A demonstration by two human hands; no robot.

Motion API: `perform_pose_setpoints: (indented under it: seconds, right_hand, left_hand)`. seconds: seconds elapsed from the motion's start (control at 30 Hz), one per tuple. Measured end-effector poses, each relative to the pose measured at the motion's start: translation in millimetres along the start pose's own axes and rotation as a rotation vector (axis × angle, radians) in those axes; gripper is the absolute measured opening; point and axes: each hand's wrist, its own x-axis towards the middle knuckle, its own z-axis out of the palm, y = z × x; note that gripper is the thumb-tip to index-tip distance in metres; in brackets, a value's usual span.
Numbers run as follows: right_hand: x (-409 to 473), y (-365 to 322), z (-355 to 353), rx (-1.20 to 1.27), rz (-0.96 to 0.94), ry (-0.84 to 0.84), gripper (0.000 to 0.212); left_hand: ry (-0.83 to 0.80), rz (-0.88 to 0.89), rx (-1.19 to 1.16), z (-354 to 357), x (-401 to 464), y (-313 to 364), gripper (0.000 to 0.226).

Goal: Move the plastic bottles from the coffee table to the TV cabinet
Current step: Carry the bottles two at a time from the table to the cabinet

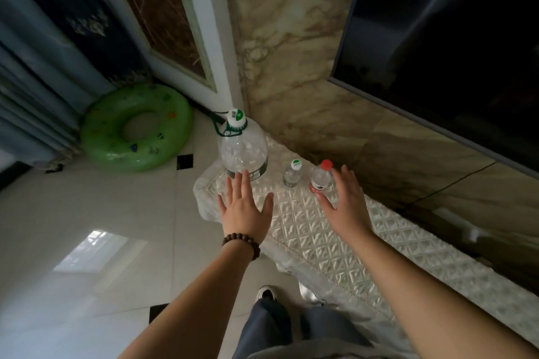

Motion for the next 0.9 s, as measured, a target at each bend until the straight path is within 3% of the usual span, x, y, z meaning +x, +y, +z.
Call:
perform_pose_setpoints:
  seconds: [0.27,0.43,0.67,0.9]
  right_hand:
    - [-18.0,-36.5,6.0,-0.033,-0.215,-0.137,0.066]
    - [-41.6,-23.2,7.1,-0.058,-0.392,-0.246,0.066]
    - [-110.3,33.4,-1.6,-0.052,-0.567,-0.374,0.065]
    - [-211.0,28.0,0.7,-0.073,-0.782,-0.615,0.066]
  left_hand:
    - [0.125,-0.208,-0.008,-17.3,-55.0,-29.5,0.077]
    - [0.211,-0.385,-0.027,4.4,-114.2,-33.8,0.078]
    - [0.348,-0.622,0.014,37.9,-248.0,-18.0,0.076]
    - [0.414,-0.928,-0.011,47.7,-401.8,-6.8,0.074]
